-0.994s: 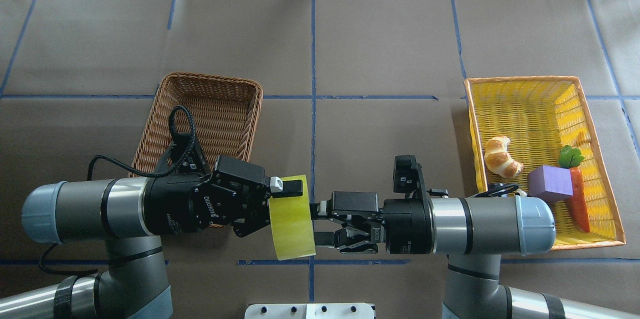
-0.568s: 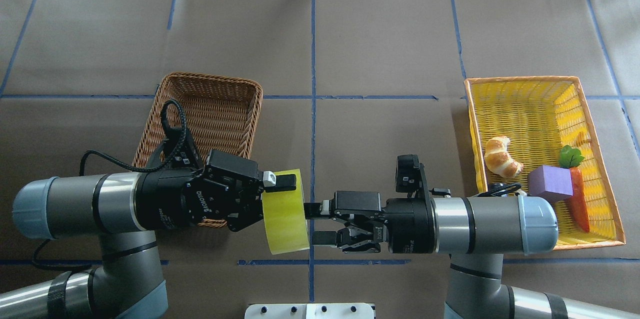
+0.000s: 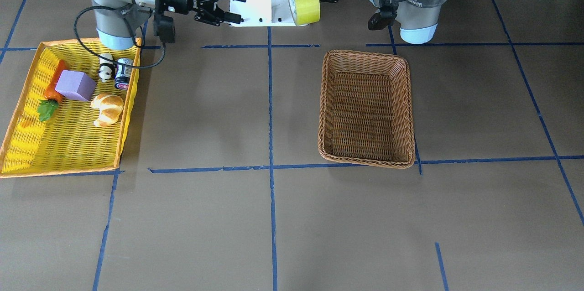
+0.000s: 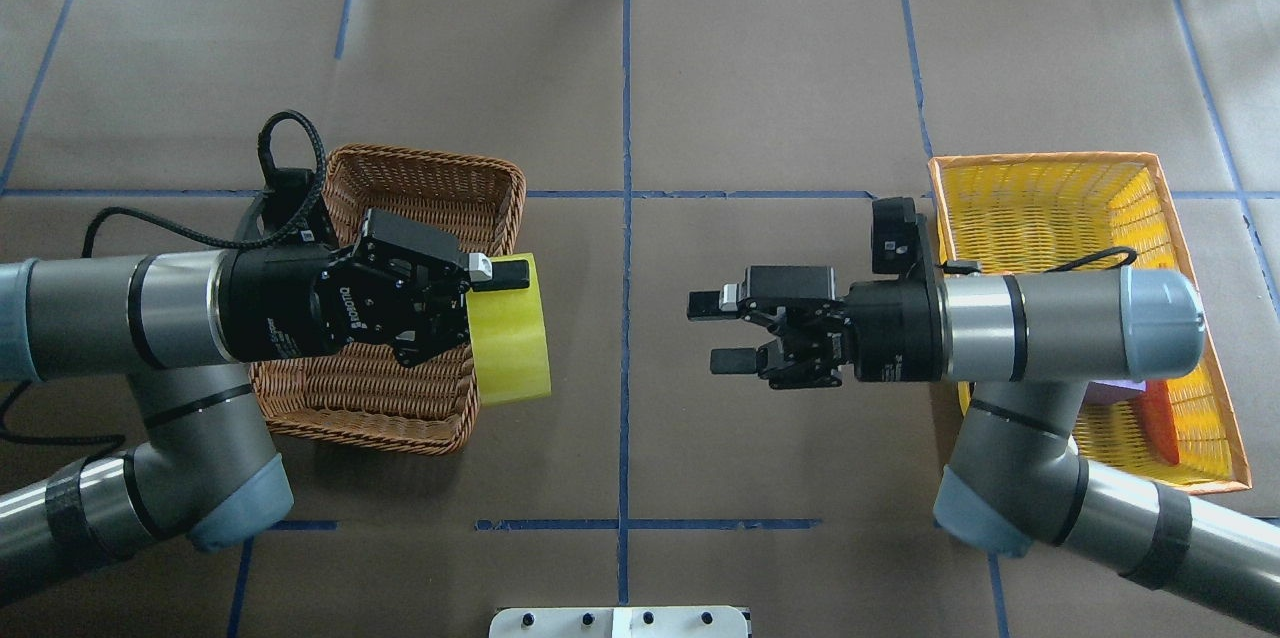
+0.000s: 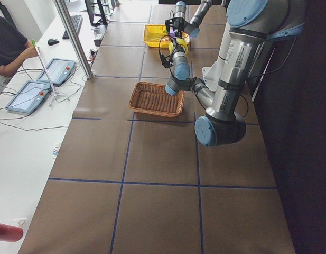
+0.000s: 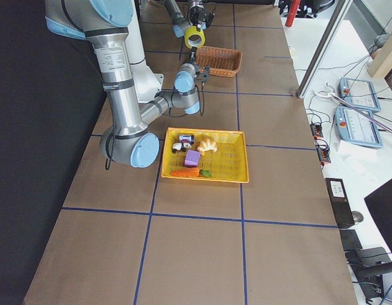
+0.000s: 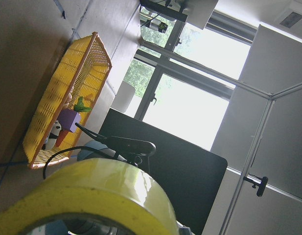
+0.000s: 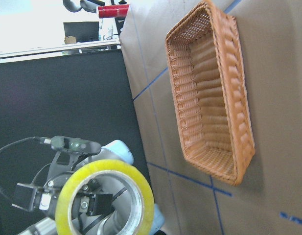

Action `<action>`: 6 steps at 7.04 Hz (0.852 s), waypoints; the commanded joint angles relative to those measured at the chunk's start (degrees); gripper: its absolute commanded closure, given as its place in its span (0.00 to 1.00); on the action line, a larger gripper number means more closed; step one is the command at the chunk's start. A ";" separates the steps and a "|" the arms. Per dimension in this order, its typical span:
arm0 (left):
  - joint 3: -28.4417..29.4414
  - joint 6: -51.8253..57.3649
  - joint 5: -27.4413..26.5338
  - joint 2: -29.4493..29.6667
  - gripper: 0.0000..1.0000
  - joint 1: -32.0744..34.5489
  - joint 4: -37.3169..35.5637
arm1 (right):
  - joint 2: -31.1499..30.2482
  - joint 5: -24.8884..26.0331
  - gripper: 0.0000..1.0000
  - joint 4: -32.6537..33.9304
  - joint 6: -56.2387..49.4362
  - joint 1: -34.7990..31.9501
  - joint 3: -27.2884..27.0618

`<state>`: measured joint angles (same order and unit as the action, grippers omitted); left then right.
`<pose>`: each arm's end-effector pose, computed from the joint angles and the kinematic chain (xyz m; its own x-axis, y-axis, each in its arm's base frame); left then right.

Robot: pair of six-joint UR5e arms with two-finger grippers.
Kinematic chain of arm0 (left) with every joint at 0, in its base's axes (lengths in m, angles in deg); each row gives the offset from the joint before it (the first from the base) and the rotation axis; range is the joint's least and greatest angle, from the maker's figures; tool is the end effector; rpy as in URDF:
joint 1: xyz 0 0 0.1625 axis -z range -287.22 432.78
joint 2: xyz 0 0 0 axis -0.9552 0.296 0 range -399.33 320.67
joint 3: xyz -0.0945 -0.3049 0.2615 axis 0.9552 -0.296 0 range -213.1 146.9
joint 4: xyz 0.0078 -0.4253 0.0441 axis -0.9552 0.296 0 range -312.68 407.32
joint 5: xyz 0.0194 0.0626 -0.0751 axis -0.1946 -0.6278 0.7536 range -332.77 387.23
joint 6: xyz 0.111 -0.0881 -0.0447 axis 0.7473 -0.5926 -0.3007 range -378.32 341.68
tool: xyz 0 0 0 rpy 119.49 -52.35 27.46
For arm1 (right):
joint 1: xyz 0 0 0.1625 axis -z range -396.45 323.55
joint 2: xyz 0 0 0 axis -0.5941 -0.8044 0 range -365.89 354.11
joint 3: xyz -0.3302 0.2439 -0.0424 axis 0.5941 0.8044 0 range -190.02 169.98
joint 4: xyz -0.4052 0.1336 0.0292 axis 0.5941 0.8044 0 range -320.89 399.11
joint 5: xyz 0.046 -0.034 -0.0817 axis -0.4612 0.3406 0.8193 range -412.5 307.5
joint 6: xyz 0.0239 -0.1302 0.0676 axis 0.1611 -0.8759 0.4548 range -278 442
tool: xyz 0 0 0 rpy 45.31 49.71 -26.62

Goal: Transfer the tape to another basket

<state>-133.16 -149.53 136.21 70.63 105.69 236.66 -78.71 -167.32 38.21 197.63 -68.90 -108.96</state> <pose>0.4056 -0.3638 0.1809 -0.5998 -0.3539 -0.7176 -0.1232 0.9270 -0.3542 -0.4359 -0.3611 0.2277 -0.4198 0.1982 0.8857 0.0112 0.9769 -0.2133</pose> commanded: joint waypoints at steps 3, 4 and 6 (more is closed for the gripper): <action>-5.21 18.21 17.56 0.17 0.97 10.33 -32.44 | -0.04 -15.34 0.00 30.88 -22.49 -18.23 -0.72; -7.32 25.83 17.49 0.08 0.97 10.16 -41.85 | -0.13 -15.43 0.00 36.96 -28.65 -20.61 -0.73; -10.14 41.92 17.14 0.43 0.98 9.72 -61.36 | -0.48 -15.43 0.00 52.14 -47.60 -23.17 -0.73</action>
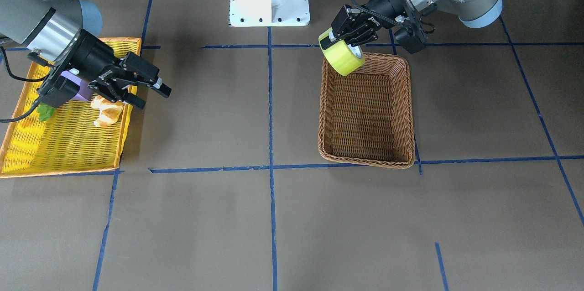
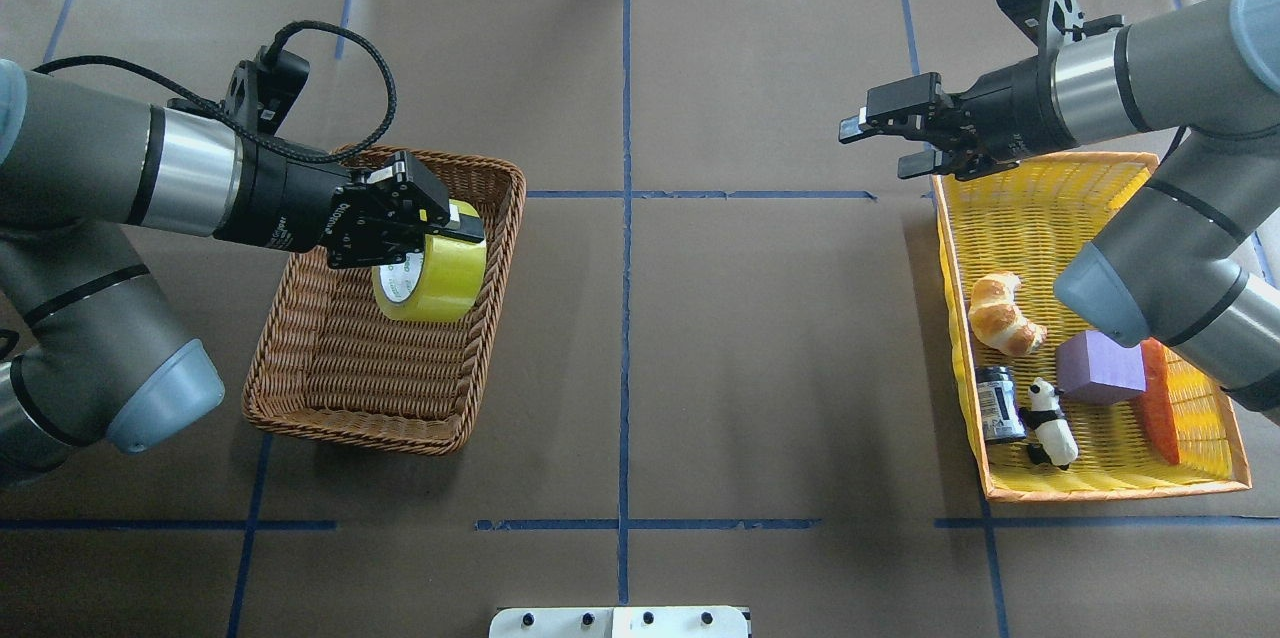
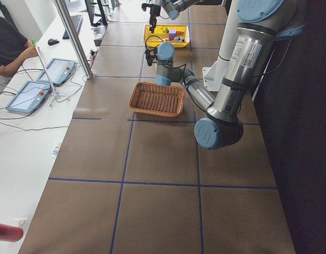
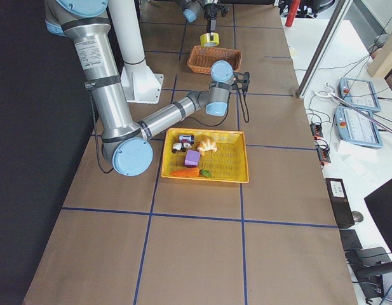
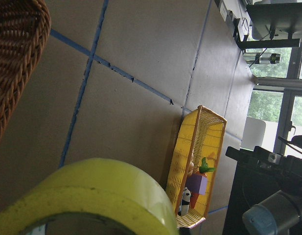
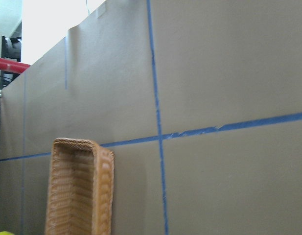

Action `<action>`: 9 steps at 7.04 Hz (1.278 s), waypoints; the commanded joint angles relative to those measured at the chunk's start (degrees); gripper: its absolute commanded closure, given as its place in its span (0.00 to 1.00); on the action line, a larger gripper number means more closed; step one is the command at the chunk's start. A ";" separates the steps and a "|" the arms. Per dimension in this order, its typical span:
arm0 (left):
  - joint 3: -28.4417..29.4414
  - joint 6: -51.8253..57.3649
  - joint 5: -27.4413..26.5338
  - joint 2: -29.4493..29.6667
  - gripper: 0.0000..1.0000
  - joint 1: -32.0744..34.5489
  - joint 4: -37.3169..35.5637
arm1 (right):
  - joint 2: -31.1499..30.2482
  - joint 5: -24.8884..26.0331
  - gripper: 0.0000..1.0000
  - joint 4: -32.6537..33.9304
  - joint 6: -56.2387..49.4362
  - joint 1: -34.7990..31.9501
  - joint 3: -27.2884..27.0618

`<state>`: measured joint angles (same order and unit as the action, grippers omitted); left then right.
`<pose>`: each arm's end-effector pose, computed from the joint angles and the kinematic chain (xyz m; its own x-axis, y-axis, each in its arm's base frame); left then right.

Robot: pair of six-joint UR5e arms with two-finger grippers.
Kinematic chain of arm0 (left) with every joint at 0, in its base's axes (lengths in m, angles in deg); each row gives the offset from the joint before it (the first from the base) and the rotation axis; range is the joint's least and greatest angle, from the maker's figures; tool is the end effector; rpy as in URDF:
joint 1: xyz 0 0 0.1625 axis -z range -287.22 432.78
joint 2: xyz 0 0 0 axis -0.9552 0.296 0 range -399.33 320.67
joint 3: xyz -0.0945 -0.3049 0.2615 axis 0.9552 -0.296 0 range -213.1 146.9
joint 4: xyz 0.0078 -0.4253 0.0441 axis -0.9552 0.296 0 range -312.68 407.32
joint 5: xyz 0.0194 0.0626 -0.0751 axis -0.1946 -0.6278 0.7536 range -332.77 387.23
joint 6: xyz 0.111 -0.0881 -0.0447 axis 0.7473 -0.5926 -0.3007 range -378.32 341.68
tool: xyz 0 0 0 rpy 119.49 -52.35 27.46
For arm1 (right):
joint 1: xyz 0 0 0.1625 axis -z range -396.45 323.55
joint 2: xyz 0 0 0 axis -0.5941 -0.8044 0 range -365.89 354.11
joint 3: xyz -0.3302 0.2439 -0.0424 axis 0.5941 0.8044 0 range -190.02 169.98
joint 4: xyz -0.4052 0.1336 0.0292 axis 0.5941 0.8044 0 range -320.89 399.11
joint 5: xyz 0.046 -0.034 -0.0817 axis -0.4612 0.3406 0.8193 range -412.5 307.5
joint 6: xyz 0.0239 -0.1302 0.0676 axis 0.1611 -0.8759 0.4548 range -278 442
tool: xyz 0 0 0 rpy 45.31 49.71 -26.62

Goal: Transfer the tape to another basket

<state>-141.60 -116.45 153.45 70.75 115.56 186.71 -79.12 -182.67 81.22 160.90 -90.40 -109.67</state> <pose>0.3967 -0.4292 0.2013 0.0096 -0.1643 -0.9864 0.1169 0.9798 -0.1621 -0.3342 -0.5227 0.3114 0.2047 0.0312 0.9783 -0.2169 0.9761 0.0143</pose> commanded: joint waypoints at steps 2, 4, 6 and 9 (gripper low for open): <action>-1.81 22.20 -0.80 0.58 0.98 -0.24 -23.65 | -1.99 0.01 0.00 18.23 -25.84 -4.57 -0.02; -0.06 32.96 -11.73 2.76 0.98 -6.18 -33.96 | -5.86 -0.08 0.00 23.34 -38.15 -8.00 -0.02; 5.90 39.38 -16.86 4.96 0.98 -7.80 -35.76 | -12.18 0.01 0.00 23.54 -48.96 -10.90 0.16; 8.57 45.03 -18.91 4.71 0.91 -7.37 -35.93 | -13.70 0.01 0.00 38.86 -71.53 -20.11 -0.02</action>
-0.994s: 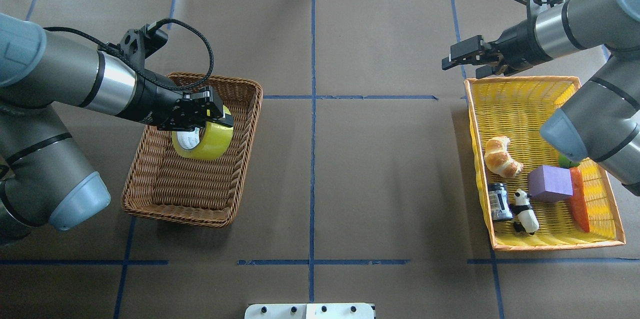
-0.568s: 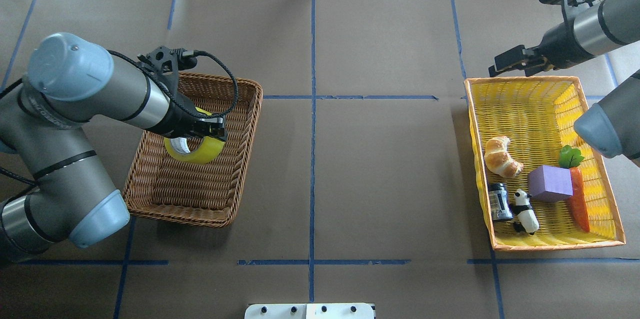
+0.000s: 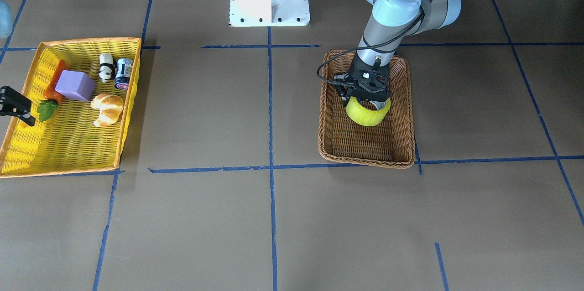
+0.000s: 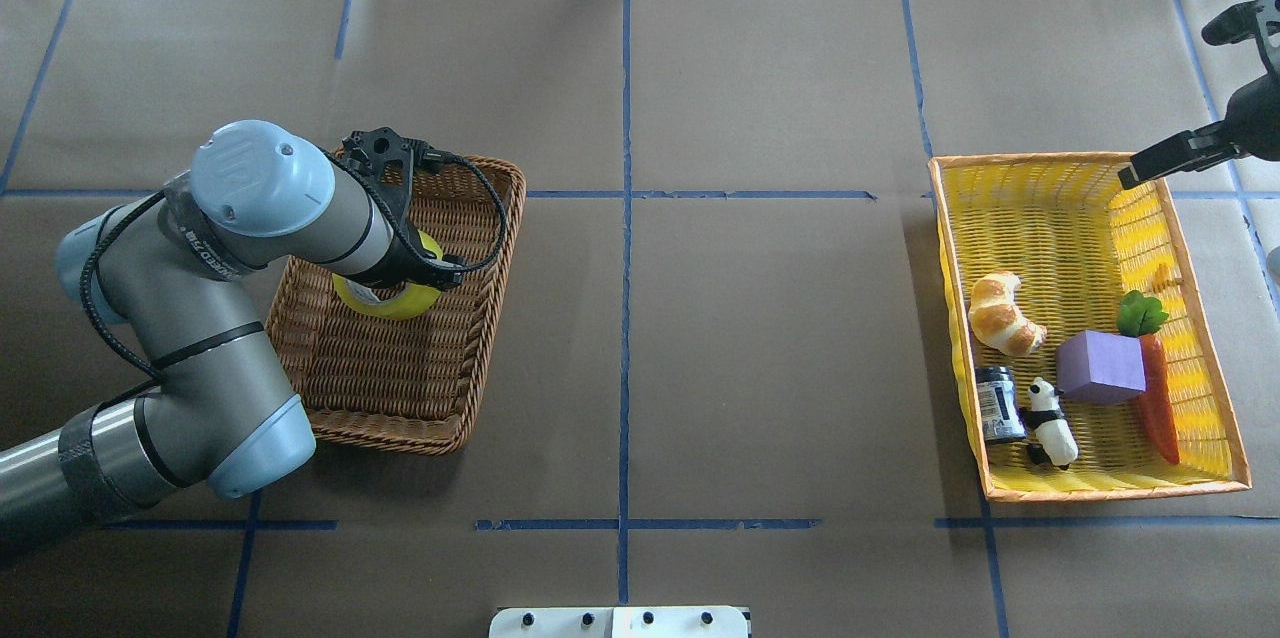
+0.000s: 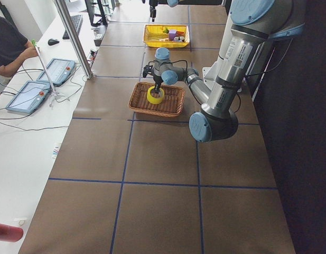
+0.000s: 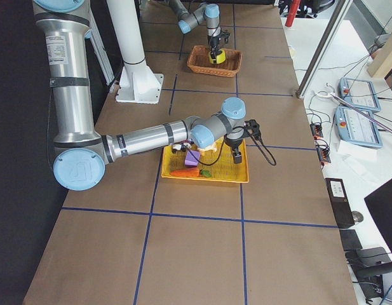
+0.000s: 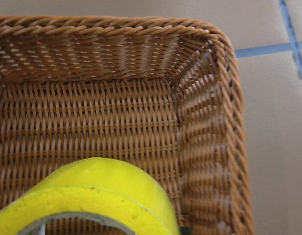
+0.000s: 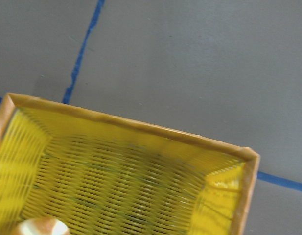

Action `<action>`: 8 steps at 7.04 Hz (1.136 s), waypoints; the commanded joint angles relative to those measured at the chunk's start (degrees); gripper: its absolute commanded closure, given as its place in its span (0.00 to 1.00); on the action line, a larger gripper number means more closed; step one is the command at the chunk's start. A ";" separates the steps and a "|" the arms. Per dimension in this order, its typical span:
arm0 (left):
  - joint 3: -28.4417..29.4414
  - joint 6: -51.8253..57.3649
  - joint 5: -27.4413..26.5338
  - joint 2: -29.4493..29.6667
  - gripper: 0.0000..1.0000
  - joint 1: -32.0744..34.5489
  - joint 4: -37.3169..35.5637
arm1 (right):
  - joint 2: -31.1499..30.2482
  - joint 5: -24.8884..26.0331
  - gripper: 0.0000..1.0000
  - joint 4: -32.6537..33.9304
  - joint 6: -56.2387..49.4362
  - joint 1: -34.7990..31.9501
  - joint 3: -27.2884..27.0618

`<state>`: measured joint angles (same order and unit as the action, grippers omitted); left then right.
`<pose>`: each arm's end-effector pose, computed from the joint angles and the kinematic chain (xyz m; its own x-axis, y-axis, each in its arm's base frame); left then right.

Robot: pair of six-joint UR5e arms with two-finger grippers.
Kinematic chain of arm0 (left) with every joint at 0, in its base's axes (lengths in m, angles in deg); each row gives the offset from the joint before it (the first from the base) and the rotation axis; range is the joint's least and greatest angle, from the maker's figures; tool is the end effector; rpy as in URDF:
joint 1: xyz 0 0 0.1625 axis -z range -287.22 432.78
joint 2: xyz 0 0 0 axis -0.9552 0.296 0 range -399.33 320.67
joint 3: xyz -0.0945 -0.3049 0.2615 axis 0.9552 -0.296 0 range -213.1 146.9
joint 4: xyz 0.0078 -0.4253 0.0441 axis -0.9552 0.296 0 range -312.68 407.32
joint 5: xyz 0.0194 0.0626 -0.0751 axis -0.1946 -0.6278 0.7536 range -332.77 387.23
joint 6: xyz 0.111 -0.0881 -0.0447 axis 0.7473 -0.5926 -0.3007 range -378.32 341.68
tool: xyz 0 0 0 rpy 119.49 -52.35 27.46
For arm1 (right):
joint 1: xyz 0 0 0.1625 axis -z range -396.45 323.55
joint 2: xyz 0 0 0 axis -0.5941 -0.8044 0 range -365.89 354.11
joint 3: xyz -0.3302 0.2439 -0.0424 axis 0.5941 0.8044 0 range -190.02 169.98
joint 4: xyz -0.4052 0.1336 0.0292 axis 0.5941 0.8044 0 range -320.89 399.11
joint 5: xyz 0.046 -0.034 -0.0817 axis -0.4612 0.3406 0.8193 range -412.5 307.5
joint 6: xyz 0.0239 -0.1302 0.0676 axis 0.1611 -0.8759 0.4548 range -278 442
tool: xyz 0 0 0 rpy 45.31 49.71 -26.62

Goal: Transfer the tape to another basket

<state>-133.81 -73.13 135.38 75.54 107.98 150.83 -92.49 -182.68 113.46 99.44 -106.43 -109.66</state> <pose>0.5022 -0.4608 0.3177 0.6422 0.2172 -0.7352 -0.0181 0.9631 0.2687 -0.1574 -0.5412 0.5344 0.6736 -0.2803 0.6839 0.1031 0.9519 0.2885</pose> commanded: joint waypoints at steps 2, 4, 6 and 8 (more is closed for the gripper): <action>-0.18 1.98 -1.11 -0.35 0.00 1.35 -1.90 | -1.03 -0.68 0.00 11.41 -15.85 -7.27 0.06; -5.43 4.33 -0.67 -0.09 0.00 2.50 -11.52 | -3.31 -1.74 0.00 11.60 -20.57 -9.20 0.50; -10.37 12.67 1.59 0.00 0.00 7.22 -20.60 | -7.07 -1.74 0.00 11.00 -24.27 -11.93 1.46; -10.30 21.63 10.91 -2.00 0.00 15.83 -20.98 | -9.47 -5.05 0.00 11.08 -26.75 -18.76 4.17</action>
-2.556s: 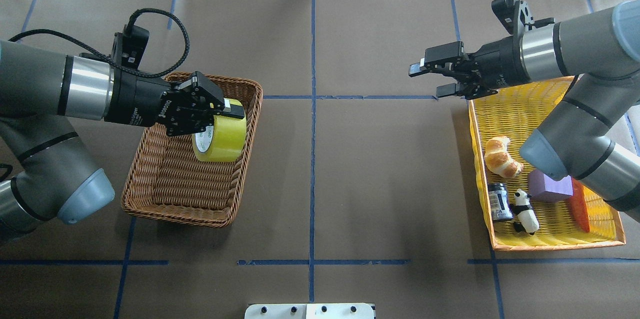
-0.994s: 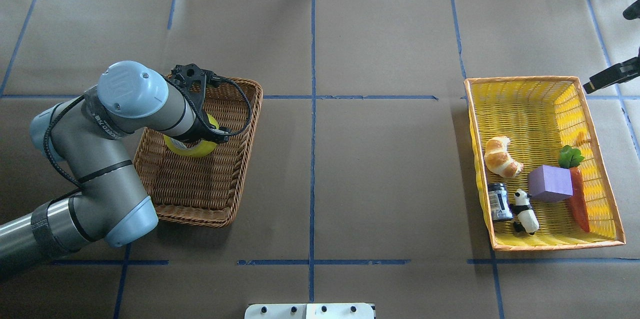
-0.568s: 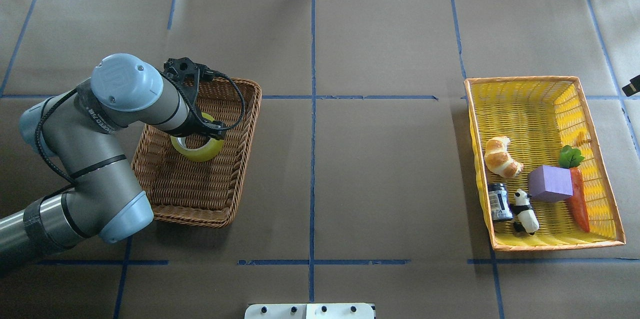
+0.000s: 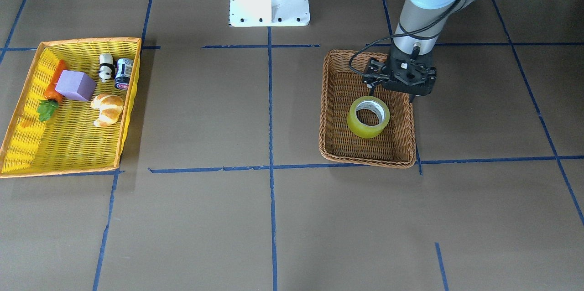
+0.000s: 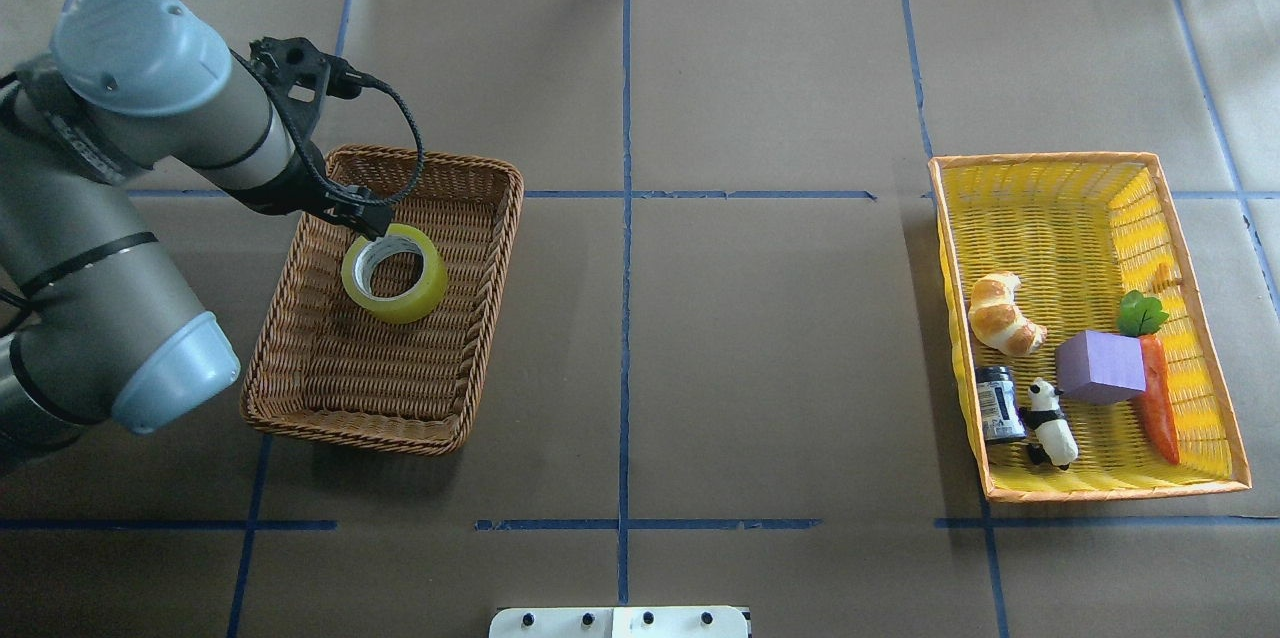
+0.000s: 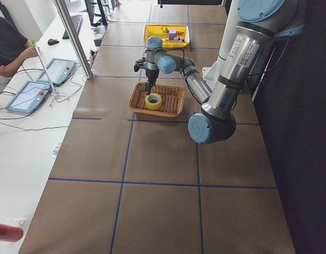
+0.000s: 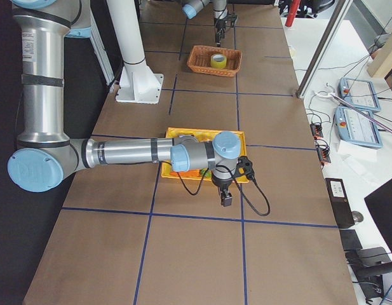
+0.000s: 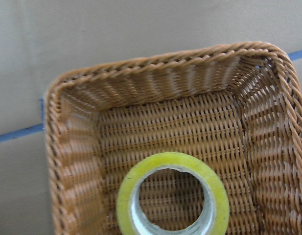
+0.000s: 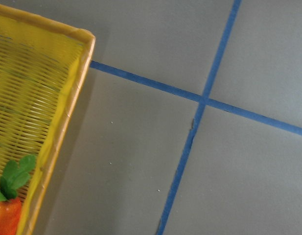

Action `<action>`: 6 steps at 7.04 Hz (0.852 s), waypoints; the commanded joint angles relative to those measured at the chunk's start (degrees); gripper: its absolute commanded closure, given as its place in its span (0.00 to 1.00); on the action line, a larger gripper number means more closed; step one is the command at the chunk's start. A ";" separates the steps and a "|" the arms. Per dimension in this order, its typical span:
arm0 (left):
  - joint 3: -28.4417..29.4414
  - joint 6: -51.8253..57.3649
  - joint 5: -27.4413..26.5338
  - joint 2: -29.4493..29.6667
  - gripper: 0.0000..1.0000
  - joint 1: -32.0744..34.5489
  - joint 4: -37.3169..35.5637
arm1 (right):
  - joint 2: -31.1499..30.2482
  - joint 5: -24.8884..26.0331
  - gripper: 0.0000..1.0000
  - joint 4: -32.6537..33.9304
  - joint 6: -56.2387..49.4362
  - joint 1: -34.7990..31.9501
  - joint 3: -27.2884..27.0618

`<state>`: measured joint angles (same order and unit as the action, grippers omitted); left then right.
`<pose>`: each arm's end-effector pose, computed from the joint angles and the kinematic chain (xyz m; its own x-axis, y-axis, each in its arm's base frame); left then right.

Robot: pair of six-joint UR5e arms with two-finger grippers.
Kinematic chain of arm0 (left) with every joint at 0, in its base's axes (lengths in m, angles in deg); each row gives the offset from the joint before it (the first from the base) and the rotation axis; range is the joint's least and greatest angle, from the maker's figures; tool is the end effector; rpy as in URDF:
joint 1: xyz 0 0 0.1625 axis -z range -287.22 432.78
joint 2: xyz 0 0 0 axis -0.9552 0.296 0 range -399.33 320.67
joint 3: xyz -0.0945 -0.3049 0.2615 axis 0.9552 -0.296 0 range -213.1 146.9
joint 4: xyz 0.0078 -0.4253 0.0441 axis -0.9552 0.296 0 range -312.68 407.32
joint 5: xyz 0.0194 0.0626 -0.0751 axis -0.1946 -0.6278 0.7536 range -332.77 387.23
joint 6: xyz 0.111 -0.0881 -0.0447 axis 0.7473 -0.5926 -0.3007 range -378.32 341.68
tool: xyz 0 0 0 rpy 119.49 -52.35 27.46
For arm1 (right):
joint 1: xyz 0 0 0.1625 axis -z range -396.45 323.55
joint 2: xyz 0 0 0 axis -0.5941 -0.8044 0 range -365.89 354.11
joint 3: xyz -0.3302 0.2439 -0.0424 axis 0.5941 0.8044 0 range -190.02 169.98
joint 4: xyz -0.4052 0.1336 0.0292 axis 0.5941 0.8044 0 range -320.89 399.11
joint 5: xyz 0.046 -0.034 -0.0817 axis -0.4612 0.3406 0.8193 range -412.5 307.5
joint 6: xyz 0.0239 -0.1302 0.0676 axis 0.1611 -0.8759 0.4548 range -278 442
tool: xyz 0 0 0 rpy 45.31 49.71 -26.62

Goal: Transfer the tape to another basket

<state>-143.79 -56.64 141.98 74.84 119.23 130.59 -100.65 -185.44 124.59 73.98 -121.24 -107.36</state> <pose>0.3747 -0.4974 0.2970 0.7127 0.2844 -0.6412 -0.1276 0.9514 0.2801 -0.0121 -0.4851 0.6510 0.7017 -0.2868 0.6522 0.1898 0.9576 0.2169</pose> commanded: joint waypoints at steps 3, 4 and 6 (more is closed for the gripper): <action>3.09 22.78 14.75 -9.98 0.00 20.55 -0.65 | -1.13 -3.12 0.00 0.04 -0.34 -5.56 1.45; 5.11 27.63 16.71 -13.75 0.00 25.31 -0.30 | -2.26 -3.20 0.00 0.04 -0.16 -5.56 1.53; 11.95 40.88 16.82 -18.35 0.00 34.10 0.15 | -2.36 -3.81 0.00 0.56 2.28 -5.56 1.88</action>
<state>-135.98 -23.86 158.31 59.02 147.72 130.56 -102.89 -188.83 124.83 74.45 -126.77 -105.71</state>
